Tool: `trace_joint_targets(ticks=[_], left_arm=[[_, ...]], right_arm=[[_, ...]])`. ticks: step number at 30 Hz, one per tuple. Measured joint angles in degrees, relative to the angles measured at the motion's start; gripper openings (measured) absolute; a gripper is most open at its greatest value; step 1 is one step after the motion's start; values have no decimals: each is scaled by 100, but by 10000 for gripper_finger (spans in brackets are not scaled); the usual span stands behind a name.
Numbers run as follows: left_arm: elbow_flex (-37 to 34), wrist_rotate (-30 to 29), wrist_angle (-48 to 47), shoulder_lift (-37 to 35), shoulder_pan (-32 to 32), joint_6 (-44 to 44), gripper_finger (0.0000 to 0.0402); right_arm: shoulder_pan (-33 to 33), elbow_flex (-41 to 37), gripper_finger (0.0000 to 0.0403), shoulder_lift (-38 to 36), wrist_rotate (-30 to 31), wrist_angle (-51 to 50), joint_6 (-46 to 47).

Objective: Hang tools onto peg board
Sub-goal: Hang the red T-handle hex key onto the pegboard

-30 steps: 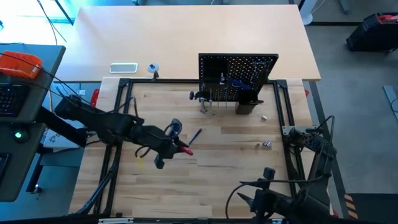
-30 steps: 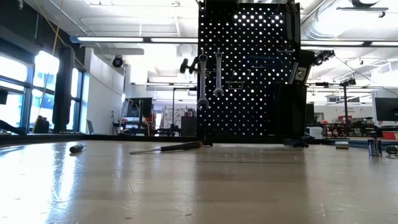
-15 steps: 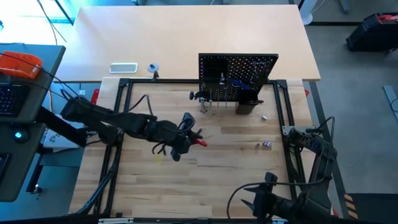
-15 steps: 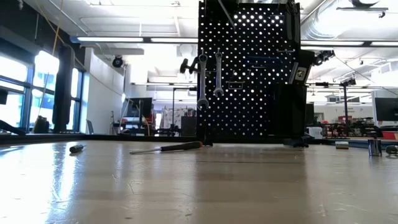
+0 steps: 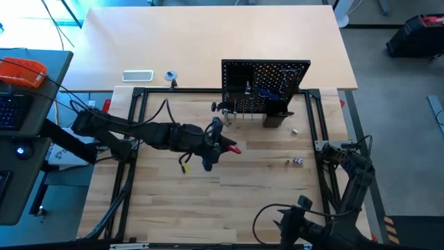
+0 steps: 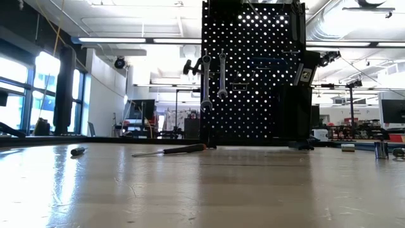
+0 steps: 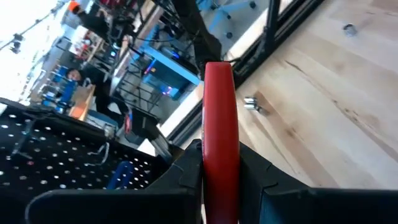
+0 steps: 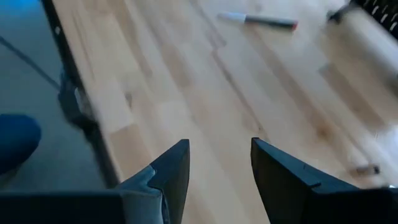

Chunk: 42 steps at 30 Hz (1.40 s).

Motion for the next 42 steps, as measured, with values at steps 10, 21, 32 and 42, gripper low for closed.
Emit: trace_joint_targets(ticks=[10, 21, 32, 42], left_arm=[[-2, 794, -429, 70, 140, -4, 42], [0, 827, -647, 190, -83, -216, 42], [0, 857, -855, 203, -181, -235, 42], [0, 1069, -822, 203, -196, -216, 42]], right_arm=[[-234, -39, 165, 2, 2267, -2, -737], [-1260, 313, 165, -4, 2606, 1753, -4826], [-1901, 315, 165, -4, 2492, 2412, -5917], [-2438, 315, 165, -2, 1940, 2289, -5934]])
